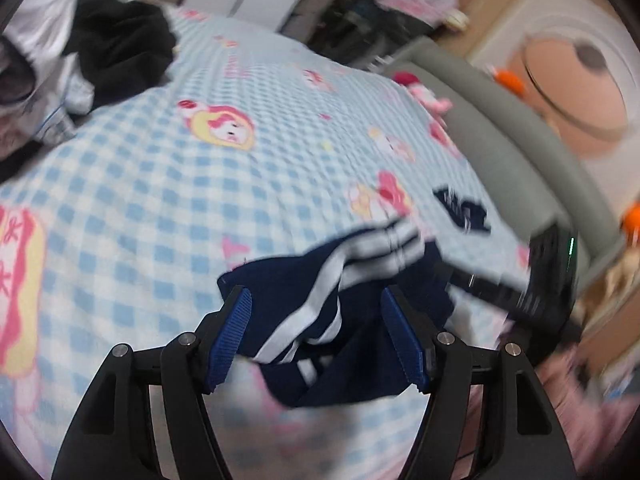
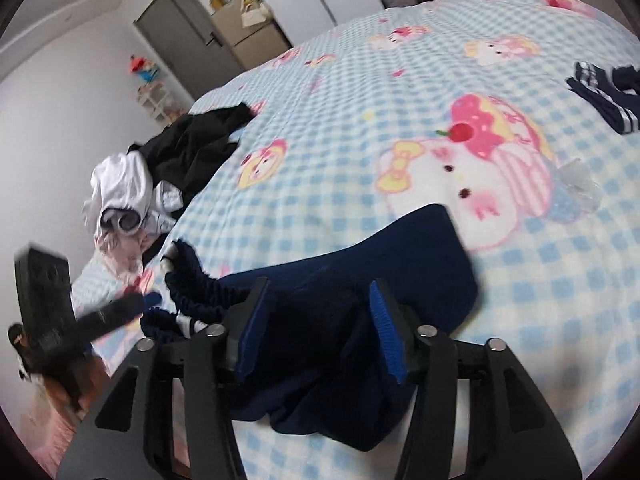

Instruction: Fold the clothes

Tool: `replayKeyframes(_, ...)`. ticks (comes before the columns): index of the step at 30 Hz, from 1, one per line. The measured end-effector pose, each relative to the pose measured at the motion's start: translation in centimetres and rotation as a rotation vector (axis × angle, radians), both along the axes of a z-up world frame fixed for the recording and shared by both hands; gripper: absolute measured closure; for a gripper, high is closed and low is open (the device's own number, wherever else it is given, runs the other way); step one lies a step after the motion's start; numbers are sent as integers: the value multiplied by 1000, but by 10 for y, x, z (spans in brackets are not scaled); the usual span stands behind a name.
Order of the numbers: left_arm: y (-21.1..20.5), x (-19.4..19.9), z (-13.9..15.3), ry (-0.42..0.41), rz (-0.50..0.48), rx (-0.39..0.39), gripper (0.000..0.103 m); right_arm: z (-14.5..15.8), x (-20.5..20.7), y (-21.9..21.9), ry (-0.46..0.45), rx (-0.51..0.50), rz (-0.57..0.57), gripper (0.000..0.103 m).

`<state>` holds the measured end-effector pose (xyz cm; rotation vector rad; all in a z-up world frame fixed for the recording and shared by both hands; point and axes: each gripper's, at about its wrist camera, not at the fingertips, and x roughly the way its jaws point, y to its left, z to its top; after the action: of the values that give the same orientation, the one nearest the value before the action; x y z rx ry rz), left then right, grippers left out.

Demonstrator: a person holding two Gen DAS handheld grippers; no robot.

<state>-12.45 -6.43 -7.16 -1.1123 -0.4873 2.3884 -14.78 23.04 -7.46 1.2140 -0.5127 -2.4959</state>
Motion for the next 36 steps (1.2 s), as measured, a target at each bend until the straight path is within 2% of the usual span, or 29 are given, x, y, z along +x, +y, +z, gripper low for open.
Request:
replayKeyframes(4, 15, 9, 10, 81, -115, -57, 34, 3, 6, 12, -32, -15, -26, 49)
replayKeyframes(7, 23, 19, 20, 151, -168, -120, 34, 8, 22, 19, -31, -10, -22, 49)
replayKeyframes(9, 29, 13, 18, 155, -169, -172, 34, 6, 31, 15, -53, 36, 21, 49)
replayKeyframes(11, 33, 0, 15, 126, -161, -198, 34, 0, 33, 5, -82, 109, 87, 49)
replayKeyframes(13, 30, -14, 13, 113, -123, -190, 34, -4, 32, -4, -88, 153, 114, 49)
replayKeyframes(16, 30, -40, -1, 35, -75, -187, 34, -4, 25, -13, -63, 139, 145, 49)
replayKeyframes(18, 32, -53, -15, -41, -96, -158, 56, -6, 15, -21, -48, 144, 156, 49)
replayKeyframes(19, 35, -54, -21, -66, -111, -156, 71, -8, 9, -25, -45, 155, 159, 48)
replayKeyframes(22, 40, -49, -35, -125, -113, -180, 79, -13, -5, -34, -44, 213, 146, 48)
replayKeyframes(24, 37, -44, -36, -144, -116, -146, 88, -13, -7, -36, -38, 230, 134, 47)
replayKeyframes(28, 17, -31, -27, -224, -97, -2, 92, -14, -4, -34, -40, 234, 117, 42)
replayKeyframes(30, 12, -23, -26, -249, -94, 16, 93, -17, -5, -31, -52, 229, 110, 41)
replayKeyframes(33, 8, -21, -35, -284, -69, -34, 93, -20, -7, -28, -61, 214, 108, 41)
replayKeyframes(35, 4, -23, -44, -340, -50, -18, 93, -19, -7, -25, -60, 206, 104, 41)
replayKeyframes(36, 1, -23, -44, -354, -42, 2, 89, -17, -6, -24, -55, 207, 101, 39)
